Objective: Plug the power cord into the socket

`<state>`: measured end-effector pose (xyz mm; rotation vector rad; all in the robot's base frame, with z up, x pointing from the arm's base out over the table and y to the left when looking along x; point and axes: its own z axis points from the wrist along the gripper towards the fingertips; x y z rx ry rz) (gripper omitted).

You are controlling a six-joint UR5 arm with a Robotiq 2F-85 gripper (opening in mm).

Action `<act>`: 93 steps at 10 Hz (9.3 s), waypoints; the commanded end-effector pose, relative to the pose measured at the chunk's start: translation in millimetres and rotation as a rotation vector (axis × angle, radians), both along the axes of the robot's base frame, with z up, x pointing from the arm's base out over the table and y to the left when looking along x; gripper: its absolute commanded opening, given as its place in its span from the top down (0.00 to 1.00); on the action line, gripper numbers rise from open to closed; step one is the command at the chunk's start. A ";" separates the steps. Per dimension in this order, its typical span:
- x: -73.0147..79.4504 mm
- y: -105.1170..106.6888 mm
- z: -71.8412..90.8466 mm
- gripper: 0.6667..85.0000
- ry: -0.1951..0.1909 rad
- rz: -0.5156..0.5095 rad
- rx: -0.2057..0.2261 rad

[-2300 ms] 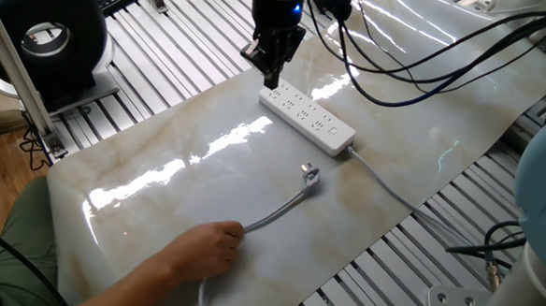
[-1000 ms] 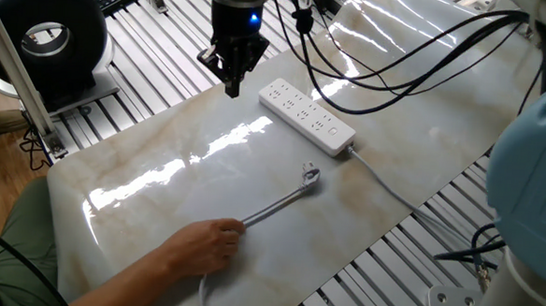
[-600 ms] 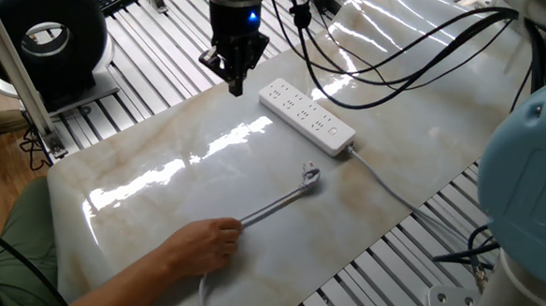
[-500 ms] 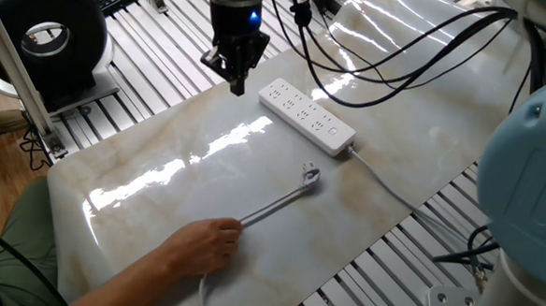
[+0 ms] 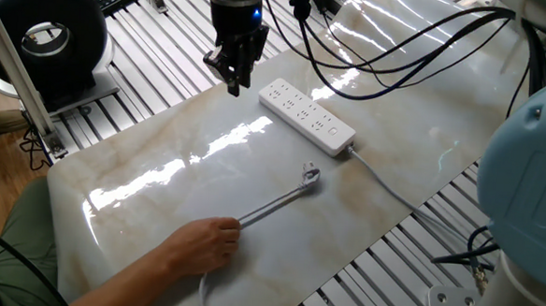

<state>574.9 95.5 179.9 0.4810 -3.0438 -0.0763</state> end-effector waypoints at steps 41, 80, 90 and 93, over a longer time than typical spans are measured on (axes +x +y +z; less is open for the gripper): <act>-89.4 -23.0 -110.6 0.52 -0.032 0.735 0.111; -83.9 -50.3 -138.9 0.50 -0.064 0.875 0.137; -66.1 -49.9 -139.0 0.46 -0.101 0.956 0.103; -65.3 -53.5 -143.1 0.47 -0.098 0.992 0.078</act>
